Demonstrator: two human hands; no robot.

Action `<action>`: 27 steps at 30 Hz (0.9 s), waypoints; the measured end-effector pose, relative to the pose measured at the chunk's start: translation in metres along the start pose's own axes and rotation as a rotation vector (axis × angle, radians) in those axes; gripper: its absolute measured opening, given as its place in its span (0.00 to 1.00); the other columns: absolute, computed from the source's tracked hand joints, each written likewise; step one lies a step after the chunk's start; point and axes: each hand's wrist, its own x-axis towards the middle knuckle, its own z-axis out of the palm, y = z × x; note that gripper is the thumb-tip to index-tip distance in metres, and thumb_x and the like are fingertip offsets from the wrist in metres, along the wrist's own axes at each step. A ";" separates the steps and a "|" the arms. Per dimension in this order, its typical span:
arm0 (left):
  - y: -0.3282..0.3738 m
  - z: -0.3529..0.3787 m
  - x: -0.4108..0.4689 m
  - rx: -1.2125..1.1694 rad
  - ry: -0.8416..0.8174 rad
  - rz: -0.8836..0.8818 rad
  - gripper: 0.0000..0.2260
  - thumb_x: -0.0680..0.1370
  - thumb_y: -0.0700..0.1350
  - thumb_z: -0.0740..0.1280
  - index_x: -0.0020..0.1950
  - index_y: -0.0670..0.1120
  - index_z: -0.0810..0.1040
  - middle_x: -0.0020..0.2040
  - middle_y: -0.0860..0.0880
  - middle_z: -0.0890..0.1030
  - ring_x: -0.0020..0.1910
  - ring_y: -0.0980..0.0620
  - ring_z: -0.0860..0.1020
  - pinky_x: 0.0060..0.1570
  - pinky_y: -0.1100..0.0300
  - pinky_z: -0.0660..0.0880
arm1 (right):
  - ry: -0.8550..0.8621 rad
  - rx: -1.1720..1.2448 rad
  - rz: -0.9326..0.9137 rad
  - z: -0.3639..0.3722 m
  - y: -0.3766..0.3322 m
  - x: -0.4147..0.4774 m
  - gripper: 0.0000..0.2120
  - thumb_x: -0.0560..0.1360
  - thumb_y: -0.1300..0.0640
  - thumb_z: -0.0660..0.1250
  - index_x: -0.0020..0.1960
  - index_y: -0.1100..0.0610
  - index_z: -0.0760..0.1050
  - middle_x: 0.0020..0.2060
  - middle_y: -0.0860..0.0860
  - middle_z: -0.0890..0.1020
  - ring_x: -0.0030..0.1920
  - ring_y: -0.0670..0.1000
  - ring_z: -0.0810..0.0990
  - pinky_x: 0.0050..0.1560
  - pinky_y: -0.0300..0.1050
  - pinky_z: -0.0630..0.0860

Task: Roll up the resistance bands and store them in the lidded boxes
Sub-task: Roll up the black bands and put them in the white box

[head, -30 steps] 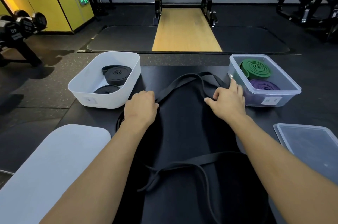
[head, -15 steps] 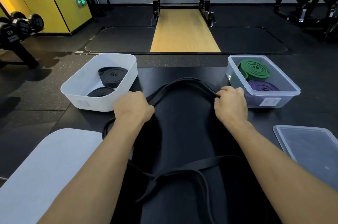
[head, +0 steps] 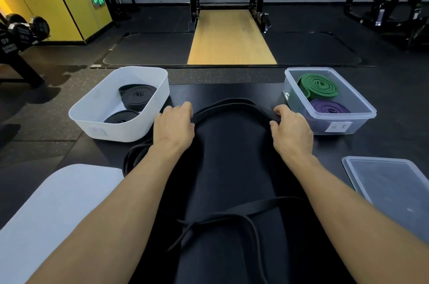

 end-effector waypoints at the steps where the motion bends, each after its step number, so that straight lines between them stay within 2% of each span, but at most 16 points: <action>1: 0.000 0.000 0.001 -0.016 0.008 -0.007 0.09 0.80 0.46 0.70 0.53 0.48 0.70 0.52 0.46 0.81 0.54 0.40 0.76 0.51 0.47 0.72 | -0.013 0.002 -0.005 0.000 0.000 0.000 0.15 0.81 0.55 0.68 0.67 0.53 0.75 0.52 0.55 0.82 0.58 0.60 0.78 0.51 0.54 0.75; 5: 0.002 -0.001 0.000 -0.130 -0.045 -0.058 0.10 0.78 0.42 0.67 0.57 0.47 0.70 0.53 0.46 0.79 0.53 0.41 0.78 0.48 0.48 0.74 | -0.105 -0.050 -0.026 0.002 0.001 0.002 0.19 0.80 0.49 0.69 0.67 0.56 0.78 0.57 0.54 0.82 0.63 0.59 0.75 0.56 0.55 0.75; 7: 0.003 -0.002 -0.002 -0.136 -0.075 -0.060 0.13 0.77 0.43 0.67 0.60 0.47 0.72 0.56 0.46 0.79 0.55 0.42 0.78 0.50 0.48 0.75 | -0.120 -0.031 -0.001 0.004 0.001 0.004 0.20 0.79 0.46 0.70 0.66 0.56 0.80 0.56 0.55 0.83 0.62 0.61 0.75 0.57 0.55 0.76; 9: 0.004 -0.003 -0.004 -0.128 -0.088 -0.067 0.16 0.76 0.43 0.67 0.64 0.46 0.74 0.58 0.44 0.80 0.58 0.40 0.77 0.54 0.46 0.76 | -0.090 0.088 0.021 0.006 0.000 0.005 0.19 0.79 0.45 0.68 0.62 0.57 0.82 0.53 0.56 0.84 0.58 0.62 0.77 0.57 0.53 0.76; 11: 0.005 -0.004 -0.004 -0.096 -0.089 -0.081 0.16 0.76 0.42 0.66 0.64 0.46 0.75 0.59 0.44 0.81 0.59 0.39 0.77 0.57 0.45 0.76 | -0.065 0.231 0.046 0.007 0.002 0.005 0.13 0.81 0.54 0.64 0.60 0.58 0.83 0.55 0.57 0.84 0.57 0.60 0.79 0.59 0.50 0.75; 13: 0.005 -0.003 -0.004 -0.077 -0.081 -0.092 0.15 0.76 0.41 0.66 0.63 0.47 0.75 0.58 0.45 0.80 0.59 0.39 0.77 0.57 0.45 0.74 | -0.077 0.330 0.094 0.005 0.003 0.004 0.17 0.78 0.65 0.62 0.64 0.58 0.81 0.59 0.55 0.84 0.60 0.55 0.80 0.62 0.43 0.73; 14: 0.005 -0.002 -0.004 -0.086 -0.077 -0.100 0.14 0.77 0.42 0.65 0.63 0.47 0.75 0.58 0.45 0.80 0.59 0.40 0.77 0.57 0.45 0.74 | -0.089 0.356 0.116 0.004 0.004 0.004 0.20 0.77 0.68 0.63 0.66 0.58 0.80 0.60 0.54 0.83 0.61 0.53 0.81 0.62 0.39 0.72; 16: 0.005 -0.001 -0.004 -0.103 -0.065 -0.104 0.12 0.79 0.43 0.66 0.62 0.47 0.76 0.57 0.45 0.79 0.58 0.40 0.78 0.55 0.45 0.74 | -0.111 0.393 0.164 0.001 0.005 0.006 0.22 0.75 0.68 0.65 0.68 0.58 0.79 0.59 0.53 0.83 0.60 0.52 0.81 0.62 0.38 0.71; 18: 0.004 0.001 -0.004 -0.120 -0.042 -0.107 0.10 0.81 0.48 0.67 0.61 0.48 0.77 0.57 0.45 0.78 0.58 0.40 0.78 0.56 0.44 0.76 | -0.114 0.349 0.190 0.001 0.005 0.010 0.19 0.76 0.64 0.70 0.67 0.57 0.79 0.58 0.53 0.84 0.59 0.53 0.82 0.62 0.42 0.74; 21: 0.003 0.001 -0.003 -0.193 -0.009 -0.140 0.11 0.83 0.55 0.66 0.54 0.48 0.77 0.55 0.46 0.79 0.54 0.42 0.78 0.51 0.47 0.76 | -0.111 0.264 0.172 0.002 0.007 0.012 0.14 0.78 0.57 0.72 0.63 0.56 0.83 0.56 0.55 0.84 0.57 0.56 0.82 0.61 0.47 0.76; 24: -0.002 -0.001 0.002 -0.230 -0.037 -0.143 0.10 0.82 0.51 0.68 0.44 0.49 0.77 0.49 0.48 0.81 0.50 0.43 0.80 0.45 0.54 0.71 | -0.093 0.244 0.137 0.004 0.007 0.010 0.11 0.78 0.58 0.70 0.59 0.56 0.83 0.57 0.56 0.81 0.55 0.57 0.82 0.58 0.48 0.76; 27: -0.007 -0.006 0.010 -0.193 -0.119 -0.046 0.10 0.81 0.50 0.71 0.42 0.50 0.77 0.44 0.49 0.80 0.48 0.44 0.80 0.46 0.53 0.74 | -0.070 0.172 0.096 0.004 0.008 0.008 0.11 0.80 0.59 0.67 0.61 0.57 0.81 0.57 0.55 0.78 0.54 0.59 0.80 0.54 0.48 0.73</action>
